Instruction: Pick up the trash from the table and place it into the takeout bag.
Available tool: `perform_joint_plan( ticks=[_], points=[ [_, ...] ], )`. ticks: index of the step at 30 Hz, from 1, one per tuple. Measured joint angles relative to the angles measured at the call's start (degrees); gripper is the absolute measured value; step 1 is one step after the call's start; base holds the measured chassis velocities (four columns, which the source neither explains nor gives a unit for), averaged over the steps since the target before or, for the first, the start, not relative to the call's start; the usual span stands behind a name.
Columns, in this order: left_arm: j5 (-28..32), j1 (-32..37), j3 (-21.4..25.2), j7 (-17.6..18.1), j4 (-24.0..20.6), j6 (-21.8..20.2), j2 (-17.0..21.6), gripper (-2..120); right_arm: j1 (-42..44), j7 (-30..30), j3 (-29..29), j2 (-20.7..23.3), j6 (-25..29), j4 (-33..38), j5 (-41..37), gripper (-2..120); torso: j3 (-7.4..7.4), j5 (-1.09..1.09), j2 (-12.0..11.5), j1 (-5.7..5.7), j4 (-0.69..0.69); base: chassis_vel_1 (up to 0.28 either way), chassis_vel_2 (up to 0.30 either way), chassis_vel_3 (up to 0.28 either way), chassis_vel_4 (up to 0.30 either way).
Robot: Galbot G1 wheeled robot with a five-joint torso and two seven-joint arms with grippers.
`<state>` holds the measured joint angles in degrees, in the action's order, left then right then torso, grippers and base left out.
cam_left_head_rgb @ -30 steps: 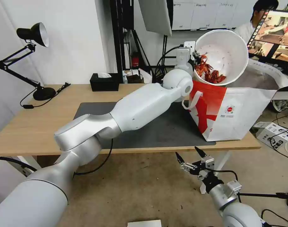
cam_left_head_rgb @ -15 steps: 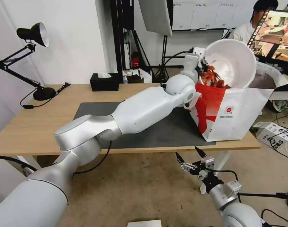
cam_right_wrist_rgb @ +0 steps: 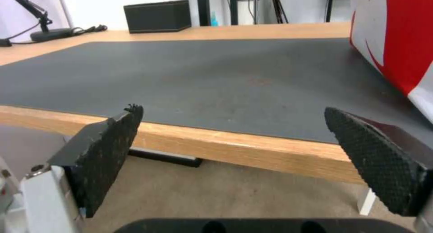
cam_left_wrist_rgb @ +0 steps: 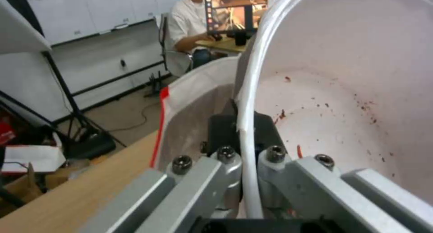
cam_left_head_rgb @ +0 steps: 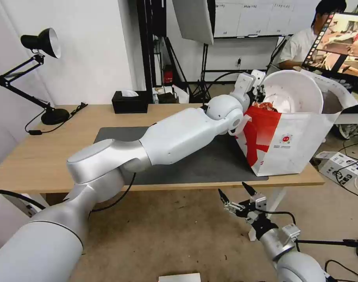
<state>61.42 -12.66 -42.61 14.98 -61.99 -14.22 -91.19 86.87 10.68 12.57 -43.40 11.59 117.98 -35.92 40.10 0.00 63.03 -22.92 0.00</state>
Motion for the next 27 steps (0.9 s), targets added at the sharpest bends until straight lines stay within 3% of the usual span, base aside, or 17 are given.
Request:
perform_joint_plan(
  ticks=[6,7,9,12,17,23,27],
  points=[
    [1.45,-0.03,-0.41,-1.93,-0.34,-1.63,0.27,0,0.00,0.00,0.00,0.00,0.00,0.00,0.00,100,0.00,0.00,0.00,0.00,0.00,0.000,0.000,0.000,0.000],
    [2.73,-0.03,-0.40,-2.55,-0.58,-2.13,0.30,7,0.00,0.00,0.00,0.00,0.00,0.00,0.00,100,0.00,0.00,0.00,0.00,0.00,0.000,0.000,0.000,0.000],
    [3.21,-0.03,-0.39,-2.82,-0.64,-2.35,0.32,9,0.00,0.00,0.00,0.00,0.00,0.00,0.00,100,0.00,0.00,0.00,0.00,0.00,0.000,0.000,0.000,0.000],
    [5.38,-0.23,-0.38,-4.65,-0.84,-4.12,0.27,25,0.00,0.00,0.00,0.00,0.00,0.00,0.00,100,0.00,0.00,0.00,0.00,0.00,0.000,0.000,0.000,0.000],
    [6.16,-1.20,-0.74,-6.23,-0.25,-5.08,0.02,42,0.00,0.00,0.00,0.00,0.00,0.00,0.00,100,0.00,0.00,0.00,0.00,0.00,0.000,0.000,0.000,0.000],
    [7.00,-1.67,-0.37,-6.30,-0.05,-4.52,0.28,62,0.00,0.00,0.00,0.00,0.00,0.00,0.00,100,0.00,0.00,0.00,0.00,-0.01,0.000,0.000,0.000,0.000],
    [7.29,-1.52,0.63,-5.03,-2.87,-2.90,2.23,77,0.00,0.00,0.00,0.00,0.00,0.00,0.00,100,0.00,0.00,-0.01,0.00,-0.01,0.000,0.000,0.000,0.000]
  ],
)
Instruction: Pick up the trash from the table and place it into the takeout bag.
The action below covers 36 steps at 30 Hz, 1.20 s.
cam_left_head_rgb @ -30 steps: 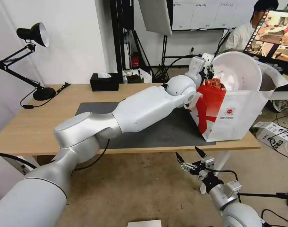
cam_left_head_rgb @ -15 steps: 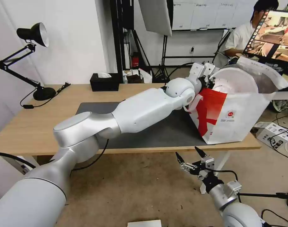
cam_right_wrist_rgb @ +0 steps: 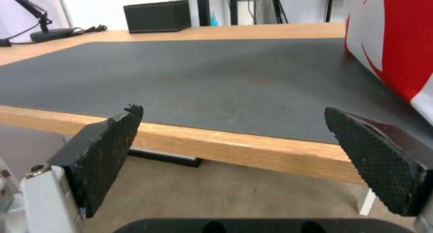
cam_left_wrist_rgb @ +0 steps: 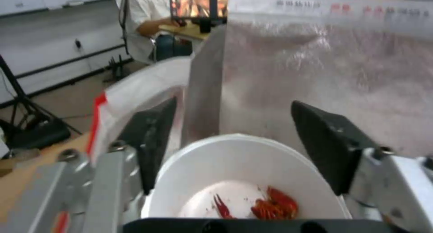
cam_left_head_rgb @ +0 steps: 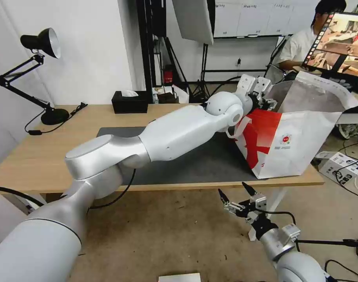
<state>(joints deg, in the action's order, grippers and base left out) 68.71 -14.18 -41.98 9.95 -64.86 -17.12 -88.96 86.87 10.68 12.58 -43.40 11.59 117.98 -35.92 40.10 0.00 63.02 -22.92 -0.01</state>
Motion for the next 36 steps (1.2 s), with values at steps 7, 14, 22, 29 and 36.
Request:
perform_joint_plan(
  ticks=[7,14,22,29,36],
  points=[
    [1.31,-0.12,2.35,3.17,-8.06,0.60,6.89,99,0.00,0.00,0.00,0.00,0.00,0.00,0.00,100,0.00,0.01,0.00,0.00,0.00,0.000,0.000,0.000,0.000],
    [2.94,0.22,2.11,4.14,-15.70,0.39,15.16,100,0.00,0.00,0.00,-0.01,0.00,0.00,0.00,100,0.00,0.02,0.00,0.00,0.02,0.000,0.000,0.000,0.000],
    [3.29,4.60,3.23,3.97,-23.67,0.47,24.04,100,0.00,0.00,0.00,0.00,0.00,0.00,0.00,100,0.00,0.02,0.00,0.00,0.00,0.000,0.000,0.000,0.000],
    [3.28,10.64,7.41,3.93,-29.65,1.40,32.30,100,0.00,0.00,0.00,0.00,0.00,0.00,0.00,100,0.00,0.02,0.00,0.00,0.01,0.000,0.000,0.000,0.000],
    [0.36,25.81,19.41,2.52,-38.02,2.41,44.09,100,0.00,-0.02,0.00,0.00,0.00,0.00,0.00,100,-0.01,0.03,0.01,0.00,0.00,0.000,0.000,0.000,0.000]
  ],
)
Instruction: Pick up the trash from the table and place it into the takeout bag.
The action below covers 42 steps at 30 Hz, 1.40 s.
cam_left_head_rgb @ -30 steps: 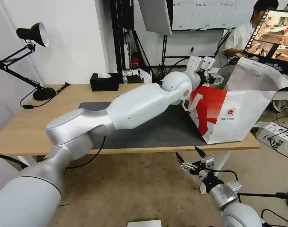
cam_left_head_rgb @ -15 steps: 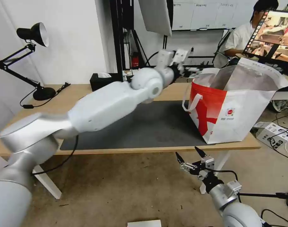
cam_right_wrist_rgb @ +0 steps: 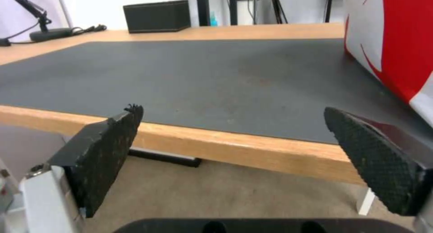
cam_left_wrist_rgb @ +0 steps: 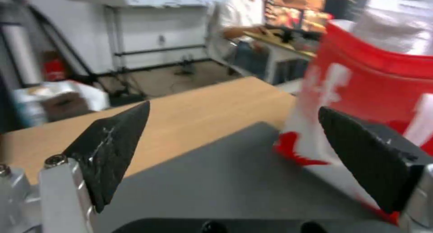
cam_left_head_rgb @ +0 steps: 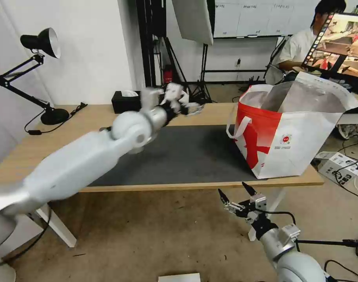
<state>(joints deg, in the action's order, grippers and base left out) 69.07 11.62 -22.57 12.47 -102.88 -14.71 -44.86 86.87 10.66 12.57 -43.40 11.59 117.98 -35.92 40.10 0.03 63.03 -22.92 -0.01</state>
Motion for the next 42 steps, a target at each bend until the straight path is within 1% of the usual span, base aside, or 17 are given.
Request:
perform_joint_plan(
  ticks=[4,5,6,8,10,12,13,15,16,17,19,23,25,26,32,39,42],
  points=[
    [-2.41,8.03,7.35,-1.25,-2.75,0.60,4.05,100,0.00,0.02,0.00,0.00,0.00,0.00,0.00,100,0.00,0.01,0.00,0.00,0.02,0.000,0.000,0.000,0.000],
    [-4.19,16.43,14.35,-2.48,-4.92,1.22,6.97,100,0.00,0.02,0.00,0.00,0.00,0.00,0.00,100,0.00,0.00,0.00,0.00,0.01,0.000,0.000,0.000,0.000],
    [-4.19,16.43,14.35,-2.48,-4.92,1.22,6.97,100,0.00,0.02,0.00,0.00,0.00,0.00,0.00,100,0.00,0.00,0.00,0.00,0.01,0.000,0.000,0.000,0.000],
    [-6.56,24.19,21.37,-3.18,-6.60,2.63,9.18,100,0.00,0.02,0.01,0.01,0.00,0.00,0.00,100,0.00,0.01,0.00,0.01,0.03,0.000,0.000,0.000,0.000],
    [-7.27,26.09,23.05,-3.25,-6.97,3.19,9.62,100,0.00,0.02,0.00,0.01,0.00,0.00,0.00,100,0.00,-0.02,0.00,0.01,0.03,0.000,0.000,0.000,0.000],
    [-10.80,34.65,29.43,-3.37,-8.11,6.14,11.06,100,0.00,0.02,0.00,0.00,0.00,0.00,0.00,100,0.00,0.00,0.01,0.01,0.02,0.000,0.000,0.000,0.000],
    [-10.80,34.65,29.43,-3.37,-8.11,6.14,11.06,100,0.00,0.02,0.00,0.00,0.00,0.00,0.00,100,0.00,0.00,0.01,0.01,0.02,0.000,0.000,0.000,0.000],
    [-14.13,44.45,37.40,-3.35,-9.03,10.16,11.09,100,0.00,0.02,0.00,0.00,0.00,0.00,0.00,100,0.00,-0.02,0.01,0.00,0.00,0.000,0.000,0.000,0.000],
    [-14.13,44.45,37.40,-3.35,-9.03,10.16,11.09,100,0.00,0.02,0.00,0.00,0.00,0.00,0.00,100,0.00,-0.02,0.01,0.00,0.00,0.000,0.000,0.000,0.000],
    [-16.16,50.07,42.92,-3.27,-9.75,12.18,9.98,100,0.00,0.02,0.00,0.00,0.00,0.00,0.00,100,0.00,-0.01,0.01,0.01,0.01,0.000,0.000,0.000,0.000],
    [-18.38,56.20,48.26,-3.45,-10.78,14.85,7.80,100,0.00,0.03,0.01,0.00,0.00,0.00,0.00,100,0.00,-0.03,0.01,0.01,0.00,0.000,0.000,0.000,0.000],
    [-21.41,63.37,53.12,-3.91,-11.73,17.18,4.12,100,0.00,0.02,0.01,0.00,0.00,0.00,0.00,100,0.00,-0.03,0.01,0.01,0.00,0.000,0.000,0.000,0.000],
    [-25.06,69.77,56.67,-4.36,-12.33,18.94,-0.07,100,0.00,0.03,0.00,0.00,0.00,0.00,0.00,100,0.00,-0.01,0.01,0.01,0.01,0.000,0.000,0.000,0.000],
    [-25.06,69.77,56.67,-4.36,-12.33,18.94,-0.07,100,0.00,0.03,0.00,0.00,0.00,0.00,0.00,100,0.00,-0.01,0.01,0.01,0.01,0.000,0.000,0.000,0.000],
    [-30.75,80.09,62.25,-6.53,-14.58,21.47,-8.43,100,0.00,0.02,0.01,0.01,0.00,0.00,0.00,100,0.00,-0.04,0.00,0.01,0.01,0.000,0.000,0.000,0.000],
    [-33.88,85.87,63.41,-9.56,-16.35,23.60,-15.53,100,0.00,0.02,0.01,0.00,0.00,0.00,0.00,100,0.00,-0.04,0.00,0.01,0.00,0.000,0.000,0.000,0.000],
    [-35.43,88.71,64.29,-12.36,-16.58,24.24,-18.86,100,0.00,0.02,0.01,0.00,0.00,0.00,0.00,100,0.00,-0.04,0.00,0.00,0.01,0.000,0.000,0.000,0.000]
  ],
)
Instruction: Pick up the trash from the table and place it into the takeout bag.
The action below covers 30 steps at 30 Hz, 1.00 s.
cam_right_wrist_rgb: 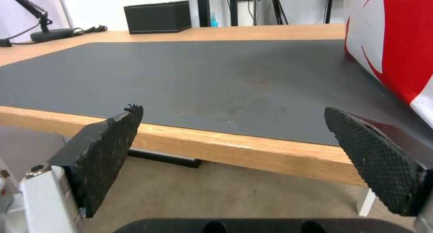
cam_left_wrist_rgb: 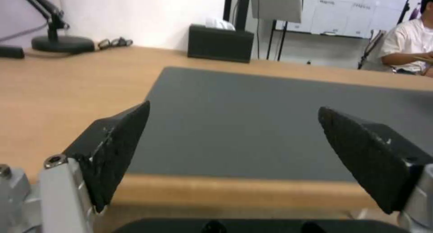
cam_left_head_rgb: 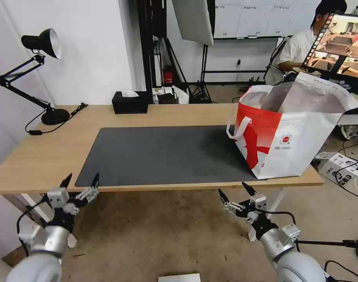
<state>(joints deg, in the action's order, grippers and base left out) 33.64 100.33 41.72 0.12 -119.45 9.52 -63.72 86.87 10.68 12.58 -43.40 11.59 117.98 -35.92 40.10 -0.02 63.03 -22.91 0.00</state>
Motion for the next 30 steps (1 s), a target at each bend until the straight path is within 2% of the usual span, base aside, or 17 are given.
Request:
perform_joint_plan(
  ticks=[8,30],
  points=[
    [-0.96,2.47,0.42,-2.86,0.95,1.69,-3.34,100,0.00,0.00,0.00,0.00,0.00,0.00,0.00,100,0.00,0.01,0.00,0.00,0.00,0.000,0.000,0.000,0.000],
    [-0.50,2.17,0.59,-3.08,1.56,2.05,-3.17,100,0.00,0.00,0.00,0.00,0.00,0.00,0.00,100,0.00,0.02,-0.01,-0.01,0.00,0.000,0.000,0.000,0.000]
  ],
)
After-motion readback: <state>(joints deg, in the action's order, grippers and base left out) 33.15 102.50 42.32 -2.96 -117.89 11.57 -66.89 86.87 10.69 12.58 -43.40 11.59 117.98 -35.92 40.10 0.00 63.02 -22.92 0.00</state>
